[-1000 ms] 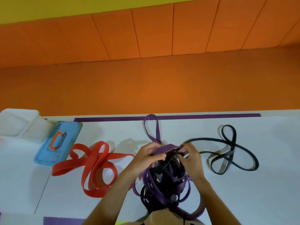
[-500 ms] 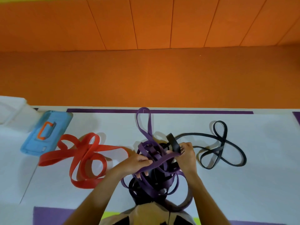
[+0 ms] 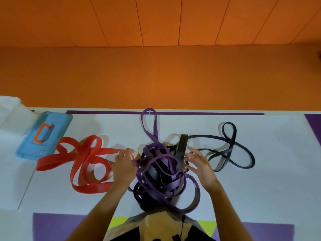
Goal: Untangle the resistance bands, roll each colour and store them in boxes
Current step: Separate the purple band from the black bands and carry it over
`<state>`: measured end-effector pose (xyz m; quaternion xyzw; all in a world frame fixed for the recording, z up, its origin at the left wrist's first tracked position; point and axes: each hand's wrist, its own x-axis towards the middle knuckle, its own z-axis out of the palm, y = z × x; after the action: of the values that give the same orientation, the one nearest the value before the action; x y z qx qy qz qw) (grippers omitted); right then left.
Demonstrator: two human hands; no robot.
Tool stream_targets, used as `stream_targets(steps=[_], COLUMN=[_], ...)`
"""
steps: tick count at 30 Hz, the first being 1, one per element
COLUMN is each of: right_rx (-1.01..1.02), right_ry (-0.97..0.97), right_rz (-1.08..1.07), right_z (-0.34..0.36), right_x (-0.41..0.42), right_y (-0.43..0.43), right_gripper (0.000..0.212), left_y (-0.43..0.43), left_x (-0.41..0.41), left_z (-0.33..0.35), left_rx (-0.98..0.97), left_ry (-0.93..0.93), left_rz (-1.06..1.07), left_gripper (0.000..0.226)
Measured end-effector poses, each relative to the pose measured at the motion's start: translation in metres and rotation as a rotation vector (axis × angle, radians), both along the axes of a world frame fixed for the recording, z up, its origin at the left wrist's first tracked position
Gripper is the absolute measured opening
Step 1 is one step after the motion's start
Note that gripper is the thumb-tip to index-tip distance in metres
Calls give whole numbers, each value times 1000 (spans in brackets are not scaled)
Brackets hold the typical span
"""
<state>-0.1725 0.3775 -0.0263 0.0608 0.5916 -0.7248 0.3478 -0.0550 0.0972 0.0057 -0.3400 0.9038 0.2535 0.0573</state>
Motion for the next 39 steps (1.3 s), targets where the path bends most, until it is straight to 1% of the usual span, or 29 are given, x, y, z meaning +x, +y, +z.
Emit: stream_targets(steps=[1,3,4,5,7,9,10,11,13,17,19,20,22,23,24,25,26,27,29,30,32,34,35,36,39], right_rx=[4,20,32,45,87,125,118,102,95,206,285,311,360,395,428,467,508,542,576,613,761,938,994,1019,1022], right_ry=[-3,6,13,20,25,20,21,28,31,-19,-15,10,97,149,196,242,289,329,355,367,391,394,401,411,411], right_rz=[-21,-30,-27,-27,-40,-54,-49,-35,-8,49,92,112,141,152,157,166,185,220,320,380,487,505,501,499,462], right_z=[-1,-5,-8,-10,-9,-7,-7,-7,-7,-5,-7,-8,-8,-8,-9,-10,-11,-12,-16,-19,-23,-25,-26,-28,-29], right_x=[0,2,5,8,12,16,18,21,28,36,37,36,33,31,28,24,20,17,13,13,15,18,19,20,24], right_y=[3,6,6,7,8,13,18,23,34,42,40,39,35,32,28,22,15,6,-15,-25,-41,-46,-46,-44,-40], right_gripper=[48,40,37,36,35,36,37,38,36,29,24,23,22,20,18,18,18,17,16,22,38,49,51,48,32], left_y=[8,26,35,45,58,65,66,65,63,53,49,48,45,42,37,31,24,18,8,5,4,7,8,10,13], left_x=[-2,-9,-12,-14,-19,-19,-18,-17,-15,-14,-16,-17,-19,-21,-23,-26,-28,-30,-28,-25,-15,-3,4,10,25], left_z=[2,1,-3,-8,-20,-32,-36,-39,-42,-42,-41,-37,-25,-20,-14,-8,-3,1,6,5,3,-3,-8,-13,-19], left_rx=[55,136,162,194,232,136,57,-8,-67,-60,59,174,441,543,607,646,673,699,667,624,521,425,400,386,370], left_ry=[25,37,-6,-85,-271,-391,-394,-360,-240,-39,103,190,348,412,468,520,549,560,485,420,315,272,250,223,91], left_rz=[-71,-317,-426,-488,-537,-613,-632,-624,-568,-515,-430,-334,-28,135,270,360,406,410,337,297,189,83,57,46,5], left_gripper=[50,65,71,77,93,102,99,93,72,27,15,16,23,24,23,21,18,14,4,7,13,7,5,16,49])
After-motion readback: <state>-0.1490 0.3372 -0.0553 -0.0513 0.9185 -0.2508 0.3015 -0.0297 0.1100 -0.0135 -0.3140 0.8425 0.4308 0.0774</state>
